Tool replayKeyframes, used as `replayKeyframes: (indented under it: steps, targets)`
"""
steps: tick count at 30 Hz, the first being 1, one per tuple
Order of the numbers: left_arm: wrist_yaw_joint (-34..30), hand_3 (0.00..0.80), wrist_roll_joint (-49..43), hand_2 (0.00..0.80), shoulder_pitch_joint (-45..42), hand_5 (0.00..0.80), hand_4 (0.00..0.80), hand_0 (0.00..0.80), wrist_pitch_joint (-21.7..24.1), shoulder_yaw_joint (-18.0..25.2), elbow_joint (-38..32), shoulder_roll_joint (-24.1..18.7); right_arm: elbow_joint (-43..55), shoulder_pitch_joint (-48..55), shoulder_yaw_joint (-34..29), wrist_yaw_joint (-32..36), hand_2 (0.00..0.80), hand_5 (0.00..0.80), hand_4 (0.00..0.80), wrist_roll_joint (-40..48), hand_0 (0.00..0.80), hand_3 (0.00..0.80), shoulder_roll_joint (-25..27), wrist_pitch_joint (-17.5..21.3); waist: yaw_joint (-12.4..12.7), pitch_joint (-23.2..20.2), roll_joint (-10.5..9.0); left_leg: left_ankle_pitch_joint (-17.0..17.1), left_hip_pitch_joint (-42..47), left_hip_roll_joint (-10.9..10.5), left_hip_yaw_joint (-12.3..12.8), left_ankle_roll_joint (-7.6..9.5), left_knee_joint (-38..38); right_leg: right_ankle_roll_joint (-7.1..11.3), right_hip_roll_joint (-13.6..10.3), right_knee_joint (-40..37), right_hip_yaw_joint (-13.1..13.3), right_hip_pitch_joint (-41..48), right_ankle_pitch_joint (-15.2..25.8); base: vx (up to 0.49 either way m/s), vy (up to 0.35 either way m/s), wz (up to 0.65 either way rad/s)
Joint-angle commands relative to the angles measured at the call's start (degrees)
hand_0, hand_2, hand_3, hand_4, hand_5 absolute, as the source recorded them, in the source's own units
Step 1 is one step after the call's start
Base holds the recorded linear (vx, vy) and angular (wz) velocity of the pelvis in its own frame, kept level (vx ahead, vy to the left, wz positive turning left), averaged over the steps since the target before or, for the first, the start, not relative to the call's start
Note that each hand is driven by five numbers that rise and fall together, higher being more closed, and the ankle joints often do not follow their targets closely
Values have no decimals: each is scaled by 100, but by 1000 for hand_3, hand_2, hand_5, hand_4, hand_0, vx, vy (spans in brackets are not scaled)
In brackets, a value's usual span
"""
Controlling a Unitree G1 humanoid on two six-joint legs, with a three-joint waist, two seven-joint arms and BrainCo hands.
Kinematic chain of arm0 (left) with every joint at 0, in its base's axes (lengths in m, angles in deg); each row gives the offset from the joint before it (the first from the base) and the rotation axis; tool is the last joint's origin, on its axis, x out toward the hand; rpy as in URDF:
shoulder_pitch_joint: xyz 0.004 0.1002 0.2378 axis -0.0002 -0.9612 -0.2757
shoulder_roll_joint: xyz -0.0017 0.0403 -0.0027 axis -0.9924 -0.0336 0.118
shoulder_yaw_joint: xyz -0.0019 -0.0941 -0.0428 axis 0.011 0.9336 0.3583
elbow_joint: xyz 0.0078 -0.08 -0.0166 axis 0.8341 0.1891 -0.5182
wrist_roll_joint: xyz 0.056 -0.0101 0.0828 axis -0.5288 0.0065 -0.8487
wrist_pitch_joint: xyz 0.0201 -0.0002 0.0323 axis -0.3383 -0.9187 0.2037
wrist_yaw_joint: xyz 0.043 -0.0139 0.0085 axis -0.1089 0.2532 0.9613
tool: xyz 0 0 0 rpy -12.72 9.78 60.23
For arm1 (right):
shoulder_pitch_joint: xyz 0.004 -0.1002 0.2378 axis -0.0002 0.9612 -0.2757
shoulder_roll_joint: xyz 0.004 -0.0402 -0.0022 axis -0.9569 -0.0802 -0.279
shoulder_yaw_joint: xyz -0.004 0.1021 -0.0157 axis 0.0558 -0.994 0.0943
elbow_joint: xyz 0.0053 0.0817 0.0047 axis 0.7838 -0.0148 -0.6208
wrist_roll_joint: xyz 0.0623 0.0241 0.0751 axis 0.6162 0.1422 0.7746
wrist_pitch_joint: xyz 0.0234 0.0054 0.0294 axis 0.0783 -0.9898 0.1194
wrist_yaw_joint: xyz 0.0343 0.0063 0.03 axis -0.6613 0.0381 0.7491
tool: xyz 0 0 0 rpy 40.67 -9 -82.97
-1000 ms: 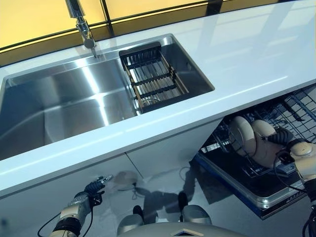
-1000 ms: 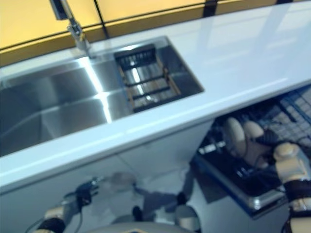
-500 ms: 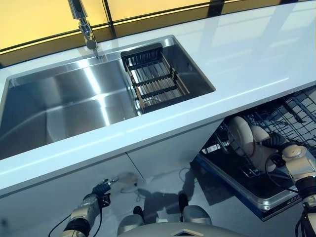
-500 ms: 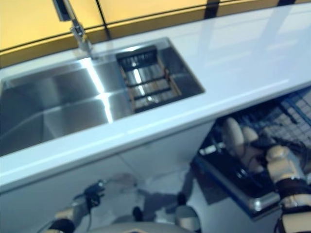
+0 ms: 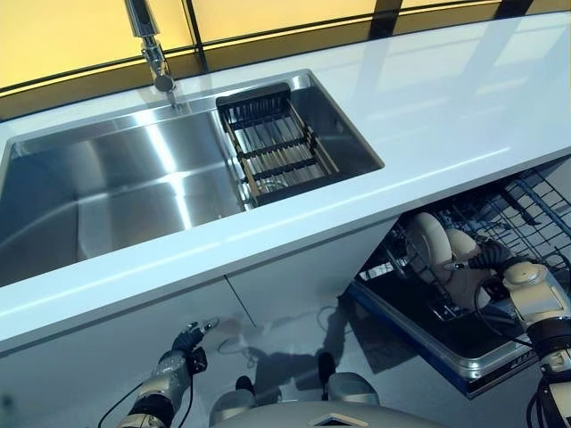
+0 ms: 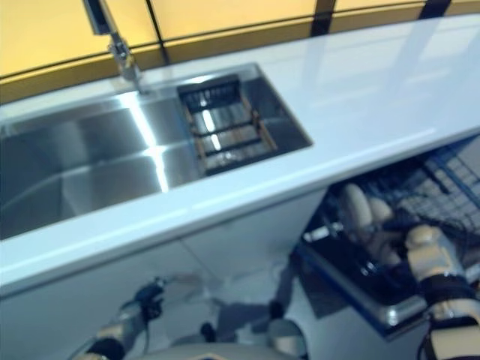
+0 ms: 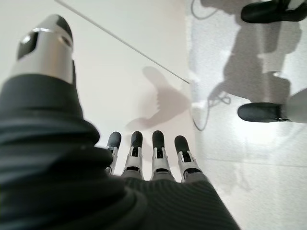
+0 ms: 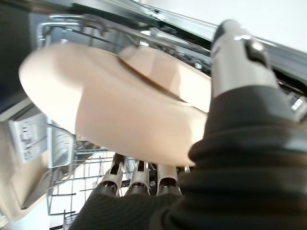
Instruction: Take plates into dishwasher
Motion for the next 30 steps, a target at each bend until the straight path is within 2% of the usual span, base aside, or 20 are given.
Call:
replayKeyframes:
  steps: [1, 8, 21, 25, 30]
  targets:
    - [-105, 0, -73, 0, 211, 0, 0, 0, -196, -134, -129, -325, 79, -365, -171, 12, 0, 0, 0, 93, 0, 0, 187, -32, 121, -119, -179, -442, -33, -317, -137, 391, 295, 260, -68, 346, -243, -63, -150, -1, 56, 0]
    - [-417, 0, -18, 0, 193, 0, 0, 0, -336, -9, -172, -530, 159, -401, -387, 35, 0, 0, 0, 150, 0, 0, 590, -94, 92, -184, -176, -415, 10, -307, -100, 399, 235, 241, -31, 310, -204, -29, -148, 1, 50, -1]
    - [-775, 0, -32, 0, 90, 0, 0, 0, -252, 121, -24, -727, 234, -195, -1033, -15, 0, 0, 0, 347, 0, 0, 1401, -207, -24, -259, -262, -394, 31, -305, -12, 421, 174, 253, 39, 295, -72, -68, -123, -22, 58, -3]
    - [-831, 0, 3, 0, 61, 0, 0, 0, -159, 120, 62, -730, 120, -77, -1232, -133, 0, 0, 0, 595, 0, 0, 1591, -188, -75, -289, -294, -393, 33, -298, 22, 421, 159, 257, 63, 274, -12, -84, -109, -22, 65, -3]
    - [-879, 0, 34, 0, 20, 0, 0, 0, -8, 125, 189, -676, 51, 280, -1708, -554, 0, 0, 0, 1567, 0, 0, 1563, -191, -191, -323, -329, -401, 32, -321, 63, 449, 121, 289, 88, 294, 114, -165, -70, -24, 74, -12]
